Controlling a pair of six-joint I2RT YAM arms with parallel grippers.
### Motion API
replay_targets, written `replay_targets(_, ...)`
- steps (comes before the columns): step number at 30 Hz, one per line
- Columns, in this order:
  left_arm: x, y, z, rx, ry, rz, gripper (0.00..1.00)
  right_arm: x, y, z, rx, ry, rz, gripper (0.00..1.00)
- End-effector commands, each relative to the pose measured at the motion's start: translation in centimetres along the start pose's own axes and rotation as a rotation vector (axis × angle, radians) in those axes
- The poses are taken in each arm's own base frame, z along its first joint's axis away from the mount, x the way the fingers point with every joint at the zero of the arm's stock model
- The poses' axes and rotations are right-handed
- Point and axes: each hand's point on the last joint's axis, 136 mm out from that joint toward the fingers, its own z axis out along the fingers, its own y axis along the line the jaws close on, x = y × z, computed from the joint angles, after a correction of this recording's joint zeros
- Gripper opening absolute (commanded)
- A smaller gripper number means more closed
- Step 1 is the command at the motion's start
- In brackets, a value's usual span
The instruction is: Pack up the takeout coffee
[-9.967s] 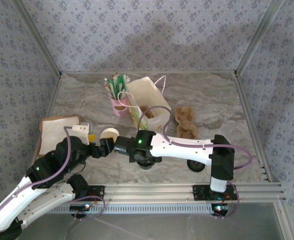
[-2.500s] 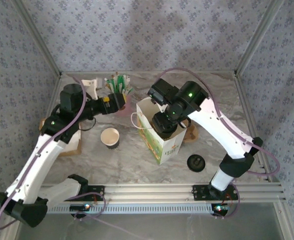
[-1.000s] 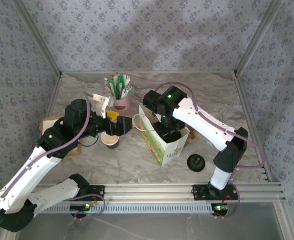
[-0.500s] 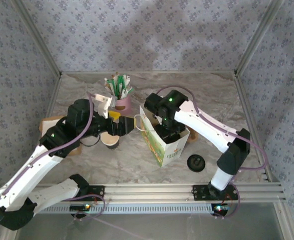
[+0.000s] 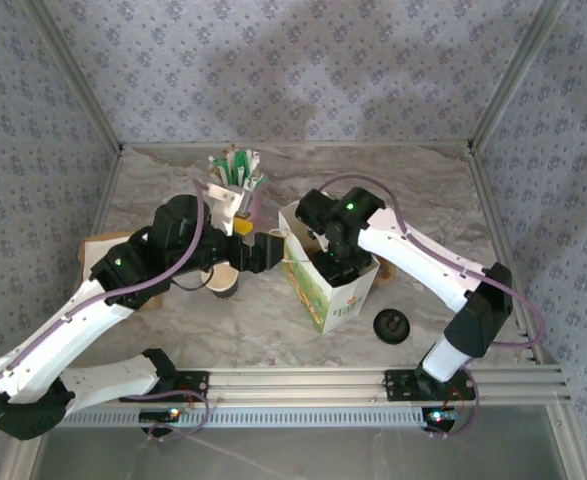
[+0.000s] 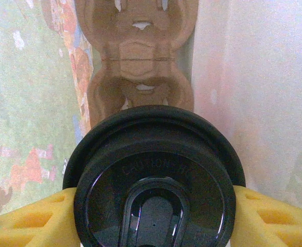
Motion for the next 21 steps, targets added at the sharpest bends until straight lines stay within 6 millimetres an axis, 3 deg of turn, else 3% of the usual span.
replay_targets(1,-1.1,-0.4,-0.3,-0.033,-0.017,0.049,0.99,0.3,-0.2,-0.3,-0.023,-0.018,0.018,0.57)
replay_targets(21,-0.5,-0.3,1.4,-0.068,0.013,0.054,1.00,0.4,-0.1,0.2,-0.053,-0.042,0.013,0.57)
